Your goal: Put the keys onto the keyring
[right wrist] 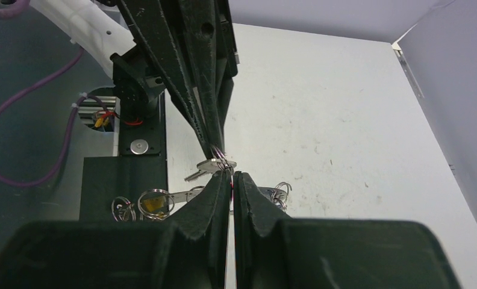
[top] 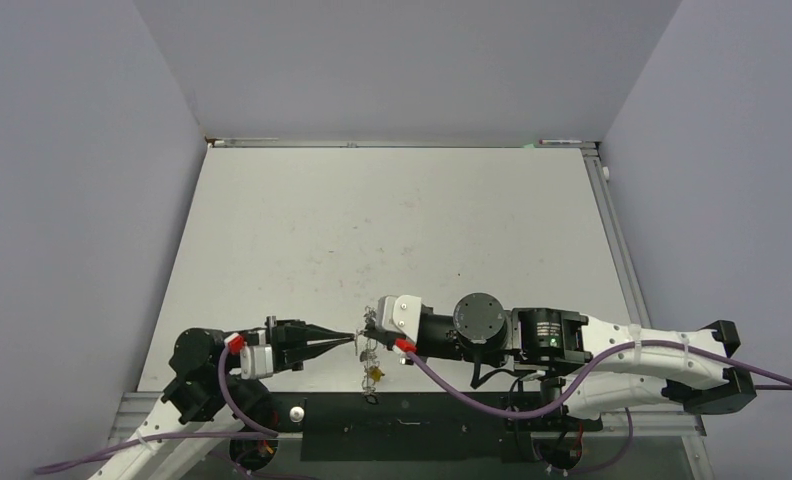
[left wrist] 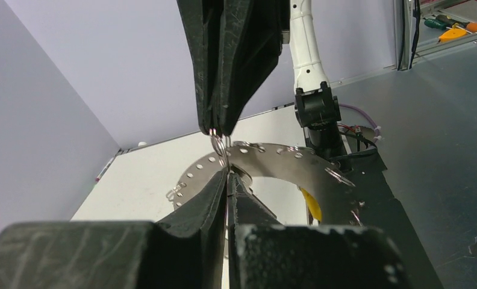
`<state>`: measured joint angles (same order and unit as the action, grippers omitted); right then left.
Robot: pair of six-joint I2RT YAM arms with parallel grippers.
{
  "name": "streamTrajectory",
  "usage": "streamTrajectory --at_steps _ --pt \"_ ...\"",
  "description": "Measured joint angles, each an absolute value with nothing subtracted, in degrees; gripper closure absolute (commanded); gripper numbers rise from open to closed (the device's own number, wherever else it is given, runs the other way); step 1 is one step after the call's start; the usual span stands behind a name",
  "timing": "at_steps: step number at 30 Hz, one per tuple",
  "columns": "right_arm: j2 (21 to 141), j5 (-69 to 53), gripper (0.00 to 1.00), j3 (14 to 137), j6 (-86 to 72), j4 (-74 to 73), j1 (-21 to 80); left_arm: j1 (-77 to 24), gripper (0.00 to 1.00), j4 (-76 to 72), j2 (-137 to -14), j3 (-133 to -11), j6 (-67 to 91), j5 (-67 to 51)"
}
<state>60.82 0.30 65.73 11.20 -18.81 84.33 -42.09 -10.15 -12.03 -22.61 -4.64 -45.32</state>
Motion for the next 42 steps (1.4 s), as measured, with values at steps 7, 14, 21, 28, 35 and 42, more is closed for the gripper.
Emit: streamTrajectory --at_steps 7,14,21,28,35,42 --pt "58.70 2.35 0.95 65.45 10.85 -16.12 83.18 -42.24 1.00 -11.31 -10.52 -20.47 -2.33 -45.25" --pt "58.28 1.96 0.95 65.43 10.66 -15.20 82.39 -42.26 0.52 -11.09 -9.50 -19.59 -2.09 -43.88" --pt "59.55 -1.04 0.95 65.43 10.68 -17.39 82.08 -42.28 0.51 -4.78 -7.57 -22.90 -6.04 -40.60" --pt "61.43 -4.36 0.95 65.45 10.79 -20.58 82.04 -42.28 0.63 -4.19 -13.17 -26.15 -5.10 -42.41" --pt "61.71 -5.63 0.95 65.45 10.96 -21.17 82.04 -42.30 0.64 -4.29 -17.43 -26.15 -2.42 -45.58" --pt "61.73 -6.28 0.95 65.45 11.33 -21.15 81.80 -42.30 0.72 -6.63 -19.73 -26.13 1.26 -47.22"
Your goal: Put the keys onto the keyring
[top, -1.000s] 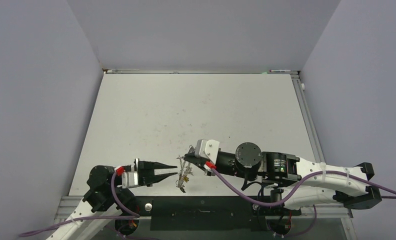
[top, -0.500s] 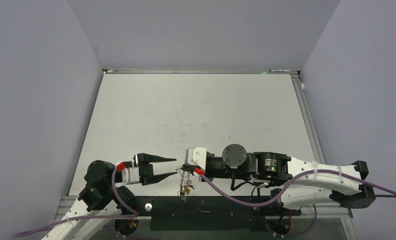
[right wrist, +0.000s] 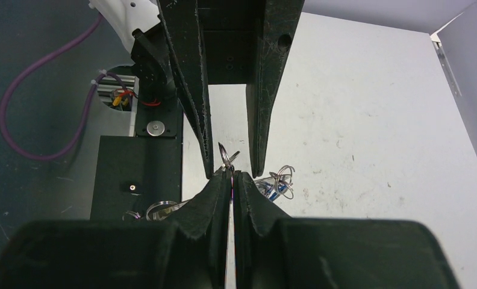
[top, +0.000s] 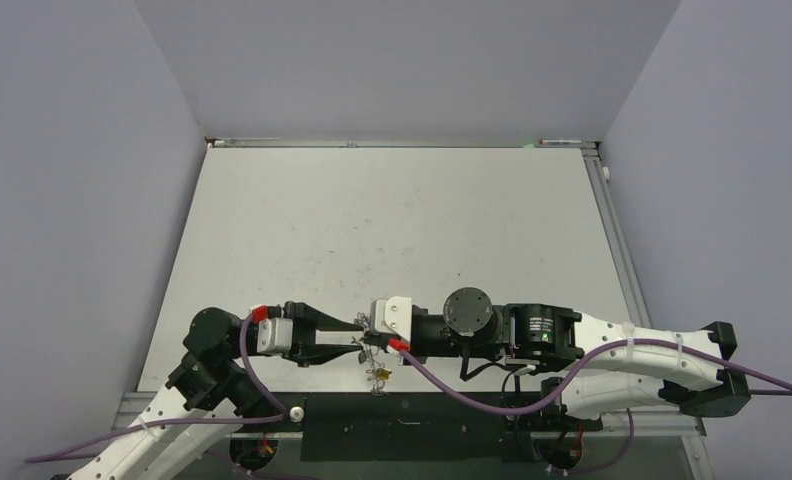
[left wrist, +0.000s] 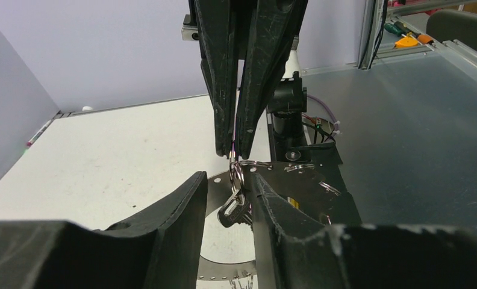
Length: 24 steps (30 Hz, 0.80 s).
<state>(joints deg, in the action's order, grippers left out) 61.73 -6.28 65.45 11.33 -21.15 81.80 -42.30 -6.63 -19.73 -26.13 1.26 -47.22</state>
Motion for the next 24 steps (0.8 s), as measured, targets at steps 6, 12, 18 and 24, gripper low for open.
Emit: streamTrajectory --at_steps 6,12,18,24 --pt "61.78 -6.79 0.95 65.45 11.40 -21.12 81.73 -42.30 0.83 -9.47 -20.95 -25.98 4.23 -47.81" --pt "62.02 -6.94 0.95 65.45 11.55 -21.08 81.71 -42.30 0.97 -10.48 -21.82 -25.71 5.63 -47.94" --pt "62.15 -6.87 0.87 65.45 11.60 -21.52 81.08 -42.35 1.00 -10.26 -23.24 -25.89 5.87 -48.31" --pt "62.13 -6.26 0.49 65.45 11.14 -18.57 80.88 -42.15 1.00 -5.19 -23.70 -27.59 5.67 -45.36"
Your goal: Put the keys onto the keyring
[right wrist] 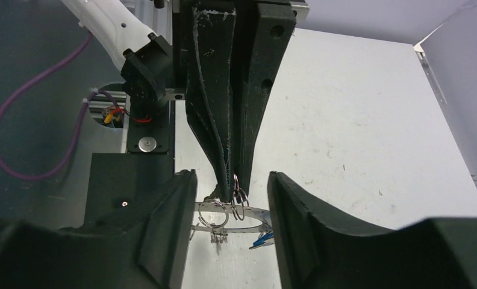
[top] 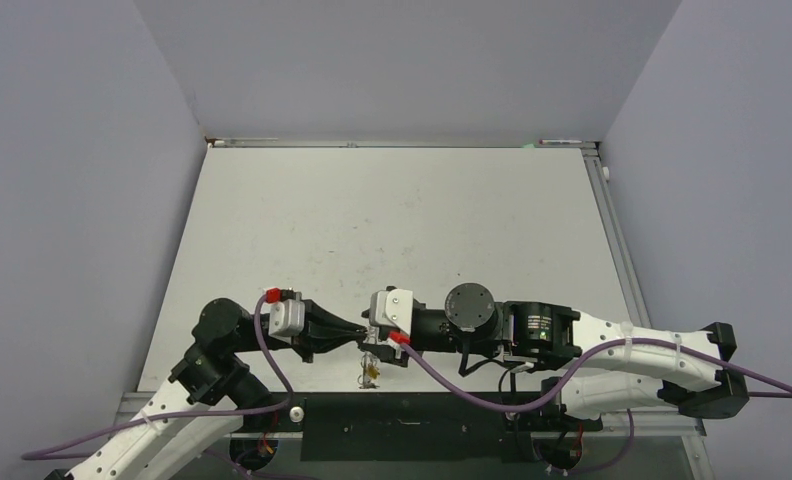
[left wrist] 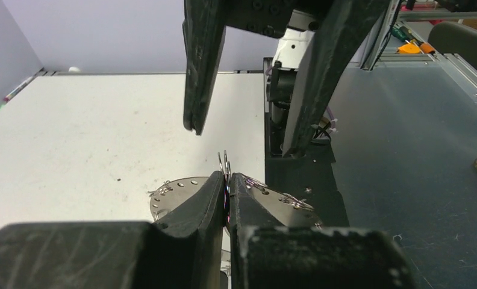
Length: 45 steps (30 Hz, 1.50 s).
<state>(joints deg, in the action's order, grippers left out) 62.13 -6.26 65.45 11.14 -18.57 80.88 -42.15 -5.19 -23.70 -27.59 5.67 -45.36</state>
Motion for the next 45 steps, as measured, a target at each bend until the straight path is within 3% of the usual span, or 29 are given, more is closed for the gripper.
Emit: streamTrajectory --at_steps 6,10,27,32,45 --pt "61.36 -5.48 0.46 65.45 11.11 -17.80 79.50 -41.12 1.00 -2.68 -22.06 -27.59 5.65 -43.51" --pt "60.47 -5.39 0.53 65.45 11.11 -18.11 78.70 -40.73 1.00 -2.70 -21.76 -27.59 5.67 -43.46" --pt "64.60 -6.02 0.64 65.43 11.42 -20.73 77.65 -40.36 1.00 -2.48 -21.82 -27.35 6.42 -44.40" --pt "64.69 -6.22 0.72 65.43 11.62 -20.84 77.58 -40.34 1.00 -2.39 -21.82 -27.27 6.87 -44.40" --pt "64.73 -6.74 0.75 65.43 12.58 -21.74 77.17 -40.32 1.00 -2.46 -21.39 -26.70 7.22 -44.93"
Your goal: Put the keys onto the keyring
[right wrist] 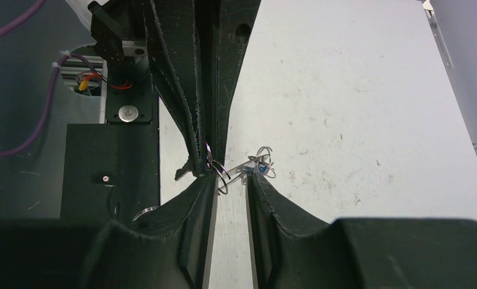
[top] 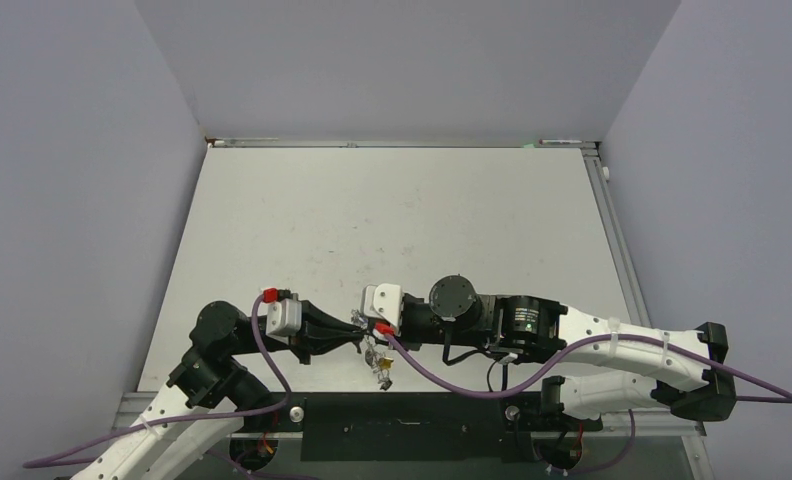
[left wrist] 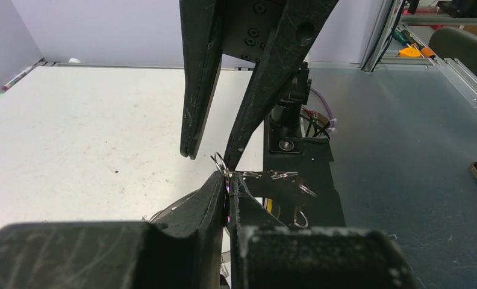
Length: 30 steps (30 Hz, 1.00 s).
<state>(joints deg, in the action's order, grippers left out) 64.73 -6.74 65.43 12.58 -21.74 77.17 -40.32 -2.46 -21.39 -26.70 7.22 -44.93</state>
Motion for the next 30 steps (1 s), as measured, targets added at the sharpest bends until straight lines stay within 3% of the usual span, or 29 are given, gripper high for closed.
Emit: streamTrajectory --at_steps 5,9,14,21,26,30 --pt "65.78 -7.64 0.79 65.60 13.08 -22.28 76.90 -40.29 1.00 -2.44 -21.39 -26.50 7.33 -45.43" --pt "66.54 -8.27 0.89 65.76 13.37 -23.44 76.84 -40.12 1.00 -2.17 -21.39 -25.63 7.51 -45.54" --pt "66.87 -9.74 0.95 66.19 13.93 -24.38 76.62 -40.01 1.00 -1.80 -21.39 -25.63 7.97 -45.93" --pt "67.31 -14.26 0.95 67.07 14.66 -26.09 75.68 -40.01 1.00 -1.65 -21.28 -25.43 8.49 -46.98" --pt "67.33 -15.38 0.95 67.09 14.90 -26.26 75.57 -40.03 0.65 -2.22 -20.69 -25.19 8.58 -47.00" --pt "67.22 -15.31 0.95 67.07 14.94 -26.24 75.57 -40.05 0.60 -3.73 -19.94 -25.15 8.45 -46.39"
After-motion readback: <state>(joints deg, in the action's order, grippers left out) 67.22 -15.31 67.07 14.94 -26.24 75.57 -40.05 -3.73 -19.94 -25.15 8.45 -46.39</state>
